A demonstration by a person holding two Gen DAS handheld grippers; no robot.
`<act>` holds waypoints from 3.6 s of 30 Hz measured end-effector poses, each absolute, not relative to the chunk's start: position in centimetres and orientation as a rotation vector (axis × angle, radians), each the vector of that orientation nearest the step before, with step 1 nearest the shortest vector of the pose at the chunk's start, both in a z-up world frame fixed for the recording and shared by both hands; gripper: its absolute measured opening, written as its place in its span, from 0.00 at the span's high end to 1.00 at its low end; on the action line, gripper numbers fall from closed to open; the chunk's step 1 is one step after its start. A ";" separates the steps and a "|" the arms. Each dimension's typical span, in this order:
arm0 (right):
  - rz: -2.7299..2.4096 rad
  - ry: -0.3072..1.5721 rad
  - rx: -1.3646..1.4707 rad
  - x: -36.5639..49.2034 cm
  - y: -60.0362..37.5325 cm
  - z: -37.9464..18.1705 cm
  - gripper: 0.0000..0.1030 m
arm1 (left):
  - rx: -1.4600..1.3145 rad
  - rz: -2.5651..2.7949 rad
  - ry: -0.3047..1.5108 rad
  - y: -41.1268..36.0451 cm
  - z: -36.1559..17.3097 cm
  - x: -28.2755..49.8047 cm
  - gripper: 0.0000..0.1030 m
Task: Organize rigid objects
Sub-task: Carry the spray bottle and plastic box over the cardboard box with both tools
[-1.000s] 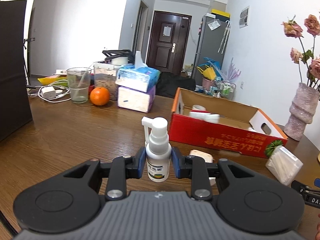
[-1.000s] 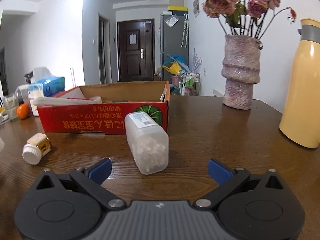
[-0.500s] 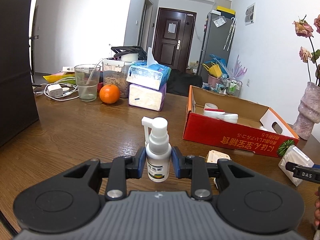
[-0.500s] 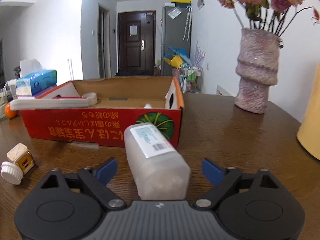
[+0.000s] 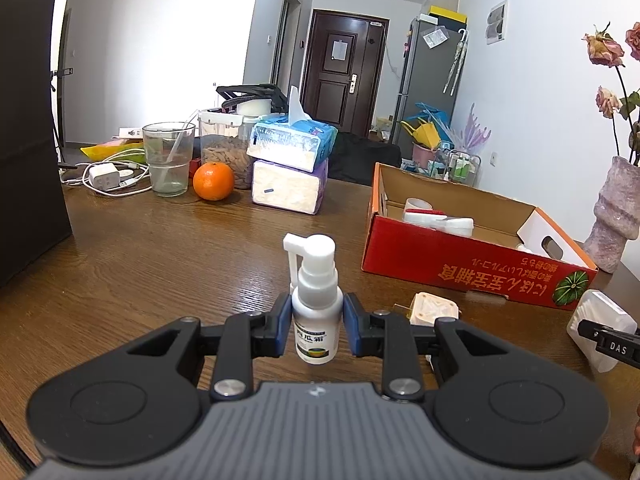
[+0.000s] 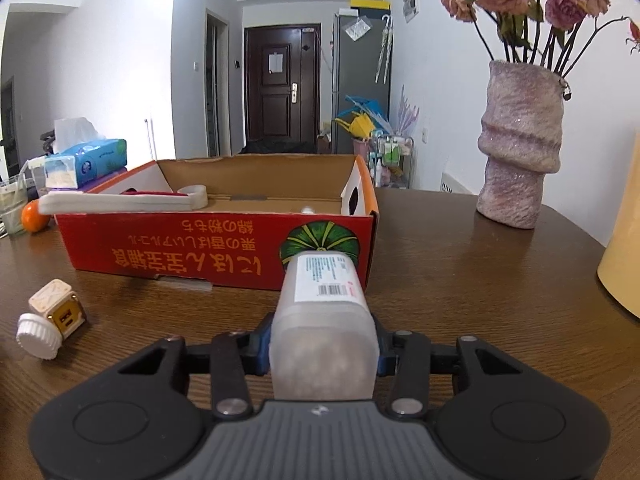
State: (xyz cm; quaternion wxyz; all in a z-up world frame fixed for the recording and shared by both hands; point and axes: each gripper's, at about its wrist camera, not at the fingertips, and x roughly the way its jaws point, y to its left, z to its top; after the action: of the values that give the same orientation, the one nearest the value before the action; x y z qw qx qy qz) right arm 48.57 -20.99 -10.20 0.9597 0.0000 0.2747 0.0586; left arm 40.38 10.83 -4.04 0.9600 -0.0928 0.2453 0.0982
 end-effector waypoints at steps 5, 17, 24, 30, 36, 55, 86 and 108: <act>0.126 0.524 0.003 46.8 -20.5 -9.8 0.58 | -0.189 0.194 0.501 10.7 -4.1 40.3 0.73; 0.169 0.453 0.008 42.2 -18.4 -8.7 0.58 | -0.183 0.171 0.492 10.2 -4.0 39.9 0.73; 0.179 0.420 0.021 40.4 -17.6 -8.1 0.58 | -0.169 0.134 0.475 9.0 -3.7 39.3 0.73; 0.187 0.390 0.033 39.0 -17.0 -7.5 0.58 | -0.149 0.095 0.436 7.3 -2.8 38.2 0.73; 0.188 0.370 0.046 38.3 -16.7 -6.9 0.58 | -0.166 0.057 0.416 6.0 -1.9 37.8 0.73; 0.194 0.274 0.092 38.6 -17.4 -3.9 0.58 | -0.188 0.007 0.383 2.2 1.5 39.7 0.73; 0.187 0.231 0.103 47.2 -17.5 -3.2 0.58 | -0.250 0.021 0.367 0.1 2.1 49.3 0.73; 0.210 0.237 0.066 53.9 -16.2 -4.2 0.58 | -0.235 0.035 0.372 0.4 1.7 56.2 0.72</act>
State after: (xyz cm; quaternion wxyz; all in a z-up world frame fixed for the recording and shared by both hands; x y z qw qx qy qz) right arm 53.91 -16.16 -4.19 0.9869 0.0328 0.1180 0.1047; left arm 56.18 0.45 1.70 0.9758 -0.1163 0.1843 0.0172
